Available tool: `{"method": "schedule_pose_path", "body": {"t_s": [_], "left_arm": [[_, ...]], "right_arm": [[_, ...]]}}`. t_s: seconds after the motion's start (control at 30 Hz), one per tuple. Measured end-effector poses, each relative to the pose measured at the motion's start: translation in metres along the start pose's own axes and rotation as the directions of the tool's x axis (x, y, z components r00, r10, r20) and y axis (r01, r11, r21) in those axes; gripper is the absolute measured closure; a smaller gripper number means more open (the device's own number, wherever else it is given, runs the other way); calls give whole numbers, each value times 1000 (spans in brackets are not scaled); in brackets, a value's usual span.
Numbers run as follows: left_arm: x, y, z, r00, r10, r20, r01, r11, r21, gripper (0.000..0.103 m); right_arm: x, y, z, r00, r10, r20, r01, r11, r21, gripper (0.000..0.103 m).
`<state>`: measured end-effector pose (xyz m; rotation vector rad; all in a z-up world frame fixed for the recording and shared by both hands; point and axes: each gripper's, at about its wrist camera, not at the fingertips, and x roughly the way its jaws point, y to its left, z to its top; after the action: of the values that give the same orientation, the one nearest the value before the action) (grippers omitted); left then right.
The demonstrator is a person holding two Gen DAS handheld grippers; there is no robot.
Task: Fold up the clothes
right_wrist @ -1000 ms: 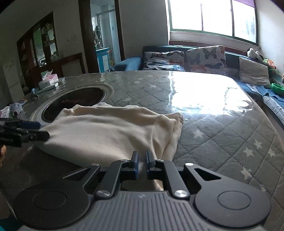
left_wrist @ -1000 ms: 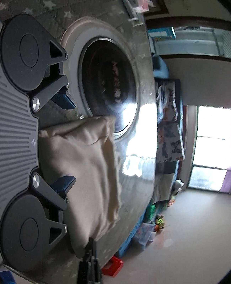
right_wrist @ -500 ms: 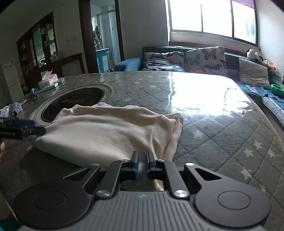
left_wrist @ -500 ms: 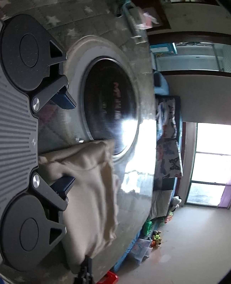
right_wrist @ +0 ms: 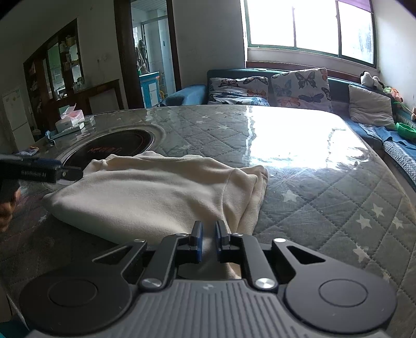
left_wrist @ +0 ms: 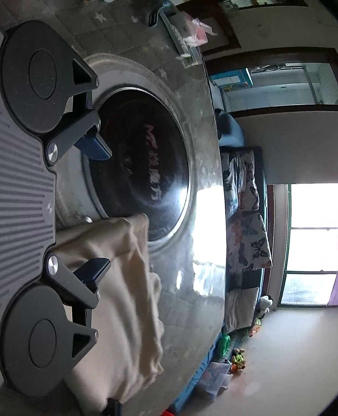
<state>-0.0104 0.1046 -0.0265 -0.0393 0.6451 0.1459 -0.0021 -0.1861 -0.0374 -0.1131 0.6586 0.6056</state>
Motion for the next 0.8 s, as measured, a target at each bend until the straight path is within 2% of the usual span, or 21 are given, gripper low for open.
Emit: {"method": "schedule_pose_path", "body": {"t_s": [0.2,0.5,0.7,0.8], "left_arm": [[24,-15,16,1000,11,-7,-10,999,49,18],[63,-15,27,997,-4,-80,6,1000,24,17],[64,-12,30,996,1,-90,0,1000,10,17],[57,-10,30,996,-9,-90,9,1000,5,17]], "right_arm": [[1,0,0,1000,2,4,-2,1000,8,93],[1,-1,0,1000,6,2,-6,1000,4,92],[1,1,3,1000,7,-7,-7,1000,-3,91],[0,2,5,1000,9,-12,-9,1000,-2,86]]}}
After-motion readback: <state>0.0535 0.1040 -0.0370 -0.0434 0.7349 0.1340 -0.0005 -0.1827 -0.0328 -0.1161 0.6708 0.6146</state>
